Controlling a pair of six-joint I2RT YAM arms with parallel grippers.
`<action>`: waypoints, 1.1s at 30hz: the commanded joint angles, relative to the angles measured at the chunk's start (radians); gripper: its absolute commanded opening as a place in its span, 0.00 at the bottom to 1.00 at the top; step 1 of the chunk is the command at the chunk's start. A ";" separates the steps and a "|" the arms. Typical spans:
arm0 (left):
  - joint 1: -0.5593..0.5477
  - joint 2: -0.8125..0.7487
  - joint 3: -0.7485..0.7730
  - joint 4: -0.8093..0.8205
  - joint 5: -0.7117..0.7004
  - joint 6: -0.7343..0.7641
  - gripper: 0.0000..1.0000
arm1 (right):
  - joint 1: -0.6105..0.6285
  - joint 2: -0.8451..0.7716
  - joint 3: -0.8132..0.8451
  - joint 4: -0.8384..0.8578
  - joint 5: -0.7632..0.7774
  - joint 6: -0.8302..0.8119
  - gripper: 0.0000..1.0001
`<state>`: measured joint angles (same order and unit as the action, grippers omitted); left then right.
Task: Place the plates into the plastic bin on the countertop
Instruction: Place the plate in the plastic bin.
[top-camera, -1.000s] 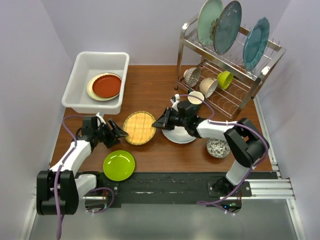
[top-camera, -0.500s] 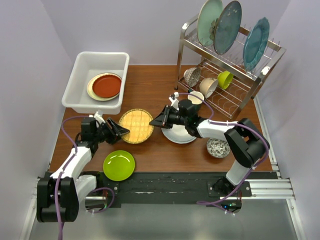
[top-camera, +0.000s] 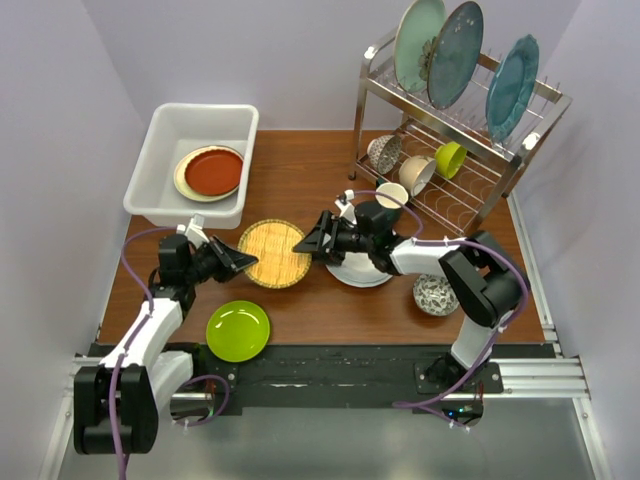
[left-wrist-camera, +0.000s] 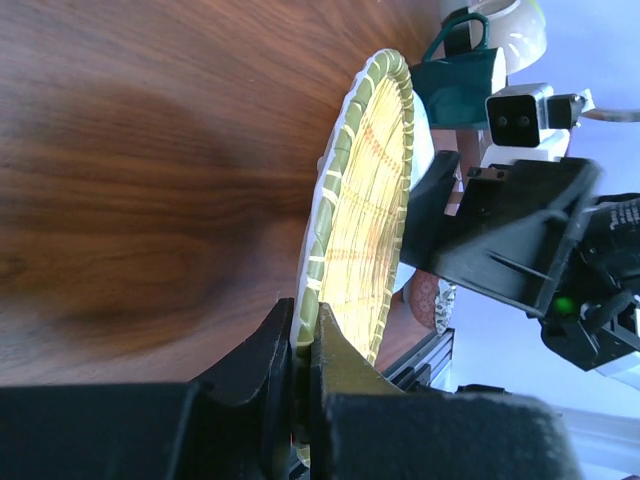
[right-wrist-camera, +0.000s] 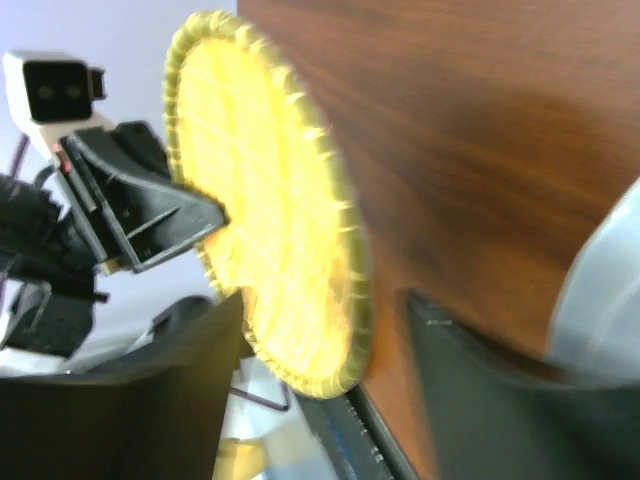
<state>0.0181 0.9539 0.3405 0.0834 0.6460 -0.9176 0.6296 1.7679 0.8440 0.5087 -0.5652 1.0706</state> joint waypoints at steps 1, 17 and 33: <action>-0.004 -0.032 -0.001 0.009 0.009 0.022 0.00 | 0.013 -0.056 0.041 -0.042 -0.001 -0.073 0.93; -0.003 -0.012 0.245 -0.234 -0.068 0.177 0.00 | 0.012 -0.153 0.073 -0.242 0.093 -0.199 0.99; 0.008 0.209 0.566 -0.286 -0.121 0.264 0.00 | 0.010 -0.177 0.069 -0.298 0.106 -0.235 0.99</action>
<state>0.0177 1.1339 0.8104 -0.2436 0.5186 -0.6762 0.6422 1.6215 0.8833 0.2283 -0.4812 0.8604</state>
